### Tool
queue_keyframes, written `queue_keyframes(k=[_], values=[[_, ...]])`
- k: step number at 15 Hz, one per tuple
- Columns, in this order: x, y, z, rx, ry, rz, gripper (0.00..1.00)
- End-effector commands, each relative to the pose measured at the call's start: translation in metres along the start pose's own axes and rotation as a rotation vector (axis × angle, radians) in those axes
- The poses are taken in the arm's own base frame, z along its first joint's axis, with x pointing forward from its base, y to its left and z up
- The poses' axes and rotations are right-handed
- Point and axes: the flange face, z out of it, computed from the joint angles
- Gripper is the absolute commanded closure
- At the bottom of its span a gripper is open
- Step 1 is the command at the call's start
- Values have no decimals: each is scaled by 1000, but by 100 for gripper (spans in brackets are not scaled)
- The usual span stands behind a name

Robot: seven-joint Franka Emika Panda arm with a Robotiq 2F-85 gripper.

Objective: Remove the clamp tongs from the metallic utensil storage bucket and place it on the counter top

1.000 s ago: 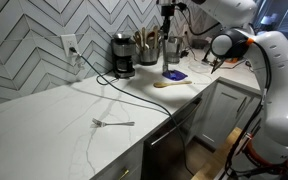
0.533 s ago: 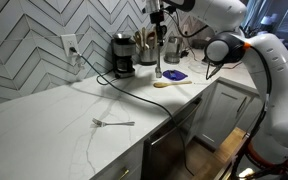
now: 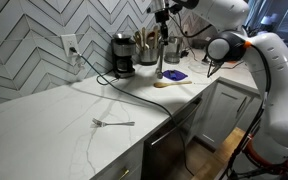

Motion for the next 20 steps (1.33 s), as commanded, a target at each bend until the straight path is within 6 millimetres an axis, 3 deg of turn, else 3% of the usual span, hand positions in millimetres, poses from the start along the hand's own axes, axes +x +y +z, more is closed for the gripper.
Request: queue_keyframes(k=[1, 6, 11, 13, 20], values=[[-63, 27, -8, 104, 126, 20, 96], [-147, 78, 2, 163, 237, 151, 96], [-196, 115, 25, 148, 199, 314, 96], [-196, 129, 38, 134, 172, 365, 96], [-157, 163, 95, 104, -8, 488, 96]])
